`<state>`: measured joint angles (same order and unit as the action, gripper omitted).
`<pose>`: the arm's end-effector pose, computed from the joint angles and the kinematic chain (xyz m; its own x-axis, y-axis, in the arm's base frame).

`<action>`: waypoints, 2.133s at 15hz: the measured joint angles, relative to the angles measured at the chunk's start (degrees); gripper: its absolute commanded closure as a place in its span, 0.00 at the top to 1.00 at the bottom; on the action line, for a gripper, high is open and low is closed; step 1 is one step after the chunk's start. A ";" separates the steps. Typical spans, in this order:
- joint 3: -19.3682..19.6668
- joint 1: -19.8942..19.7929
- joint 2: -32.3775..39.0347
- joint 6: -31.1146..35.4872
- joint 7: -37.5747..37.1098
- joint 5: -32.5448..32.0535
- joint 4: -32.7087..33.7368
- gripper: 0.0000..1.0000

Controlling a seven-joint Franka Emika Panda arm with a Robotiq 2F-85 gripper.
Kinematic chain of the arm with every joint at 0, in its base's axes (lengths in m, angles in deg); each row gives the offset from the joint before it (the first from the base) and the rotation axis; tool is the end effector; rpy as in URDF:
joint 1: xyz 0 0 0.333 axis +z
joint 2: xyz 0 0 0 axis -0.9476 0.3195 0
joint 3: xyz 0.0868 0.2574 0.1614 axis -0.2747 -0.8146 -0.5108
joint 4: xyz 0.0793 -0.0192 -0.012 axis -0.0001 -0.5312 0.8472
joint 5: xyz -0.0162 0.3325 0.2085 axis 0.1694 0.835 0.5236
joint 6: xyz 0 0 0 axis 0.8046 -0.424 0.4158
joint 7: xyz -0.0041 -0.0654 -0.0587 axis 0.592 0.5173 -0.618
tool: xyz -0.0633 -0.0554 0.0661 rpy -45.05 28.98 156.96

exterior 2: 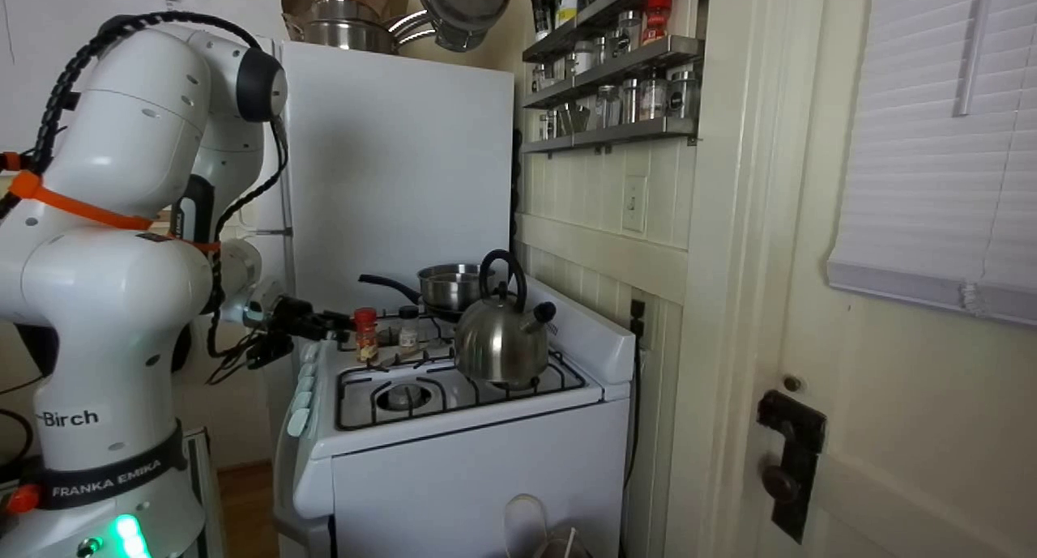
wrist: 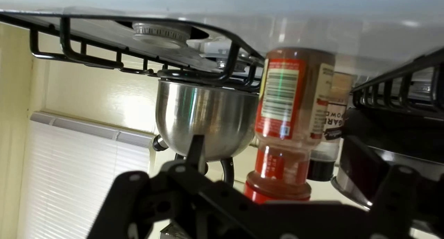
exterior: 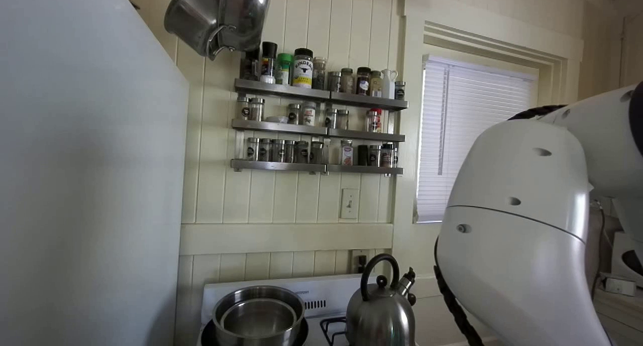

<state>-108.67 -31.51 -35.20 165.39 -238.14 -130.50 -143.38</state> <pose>0.2368 0.3478 0.1639 0.2673 -0.0376 0.9629 -0.5907 -0.7959 0.1329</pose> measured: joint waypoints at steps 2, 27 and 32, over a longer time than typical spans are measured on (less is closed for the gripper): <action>0.31 0.00 0.47 0.00 -0.49 -1.10 0.00 1.00; -2.57 -0.05 -1.53 0.03 -0.90 -1.26 -1.72 0.24; -9.99 -0.04 -15.64 1.04 1.94 6.99 -11.72 0.24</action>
<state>-118.66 -31.55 -50.84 166.43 -236.19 -123.51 -155.09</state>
